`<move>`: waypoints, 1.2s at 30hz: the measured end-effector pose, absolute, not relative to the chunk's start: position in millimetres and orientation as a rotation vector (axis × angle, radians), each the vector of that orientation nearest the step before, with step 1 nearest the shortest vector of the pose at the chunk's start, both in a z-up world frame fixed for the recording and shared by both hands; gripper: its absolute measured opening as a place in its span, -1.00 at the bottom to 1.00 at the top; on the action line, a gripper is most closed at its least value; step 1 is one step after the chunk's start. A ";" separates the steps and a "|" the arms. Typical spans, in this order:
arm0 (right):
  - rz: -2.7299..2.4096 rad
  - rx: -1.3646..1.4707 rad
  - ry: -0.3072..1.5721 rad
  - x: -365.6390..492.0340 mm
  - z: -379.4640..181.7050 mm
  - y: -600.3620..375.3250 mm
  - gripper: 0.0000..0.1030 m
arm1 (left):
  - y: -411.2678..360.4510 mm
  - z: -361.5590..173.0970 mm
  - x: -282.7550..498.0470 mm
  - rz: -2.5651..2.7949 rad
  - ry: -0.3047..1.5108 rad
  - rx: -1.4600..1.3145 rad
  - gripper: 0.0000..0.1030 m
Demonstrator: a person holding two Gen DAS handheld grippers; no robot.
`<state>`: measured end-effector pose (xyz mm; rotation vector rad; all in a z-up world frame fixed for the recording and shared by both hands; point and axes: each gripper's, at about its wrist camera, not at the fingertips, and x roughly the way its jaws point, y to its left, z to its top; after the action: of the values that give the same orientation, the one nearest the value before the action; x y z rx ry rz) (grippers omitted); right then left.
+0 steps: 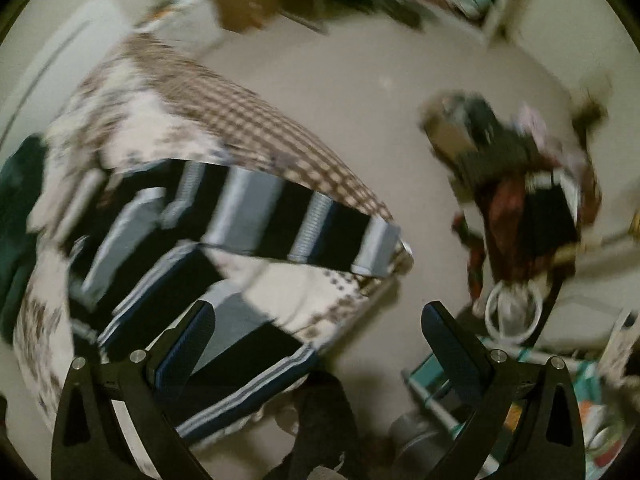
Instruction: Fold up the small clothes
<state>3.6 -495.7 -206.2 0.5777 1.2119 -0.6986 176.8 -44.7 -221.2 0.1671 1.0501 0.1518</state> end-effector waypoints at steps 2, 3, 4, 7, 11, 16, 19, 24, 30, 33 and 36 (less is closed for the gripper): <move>-0.756 0.634 1.248 0.5 -259.9 -533.2 1.00 | -56.3 -250.2 189.7 0.171 1.082 0.175 1.00; -0.775 0.676 1.264 -1.8 -289.5 -551.8 1.00 | -61.8 -266.3 197.2 0.179 1.099 0.175 1.00; -0.792 0.705 1.271 -2.2 -314.0 -565.9 1.00 | -69.0 -285.9 205.6 0.184 1.122 0.175 1.00; -0.860 0.791 1.295 -13.1 -390.8 -608.7 0.99 | -85.9 -338.0 224.6 0.183 1.185 0.189 1.00; -0.932 0.932 1.301 -29.3 -465.4 -640.1 0.95 | -101.7 -392.9 242.4 0.184 1.233 0.225 1.00; -0.942 1.076 1.198 -35.5 -525.4 -668.5 0.83 | -117.9 -443.9 260.2 0.154 1.291 0.245 1.00; -0.938 1.074 1.148 -25.4 -535.7 -671.9 0.55 | -129.3 -464.2 267.3 0.121 1.291 0.276 1.00; -0.964 0.915 1.138 -0.2 -533.4 -661.3 -0.13 | -137.7 -484.1 278.4 0.092 1.291 0.305 1.00; -0.955 0.847 1.094 5.0 -505.7 -649.5 -0.88 | -125.0 -484.8 289.6 0.103 1.291 0.278 1.00; -0.928 0.799 1.071 15.5 -470.7 -636.9 -0.88 | -113.9 -479.9 293.1 0.113 1.285 0.260 1.00; -0.867 0.776 1.030 34.1 -429.3 -616.9 -0.88 | -93.5 -473.4 296.0 0.132 1.278 0.234 1.00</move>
<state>34.1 -616.9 -429.3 0.7761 1.0297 -0.8665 296.0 -93.5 -473.4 0.2339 1.2781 0.1323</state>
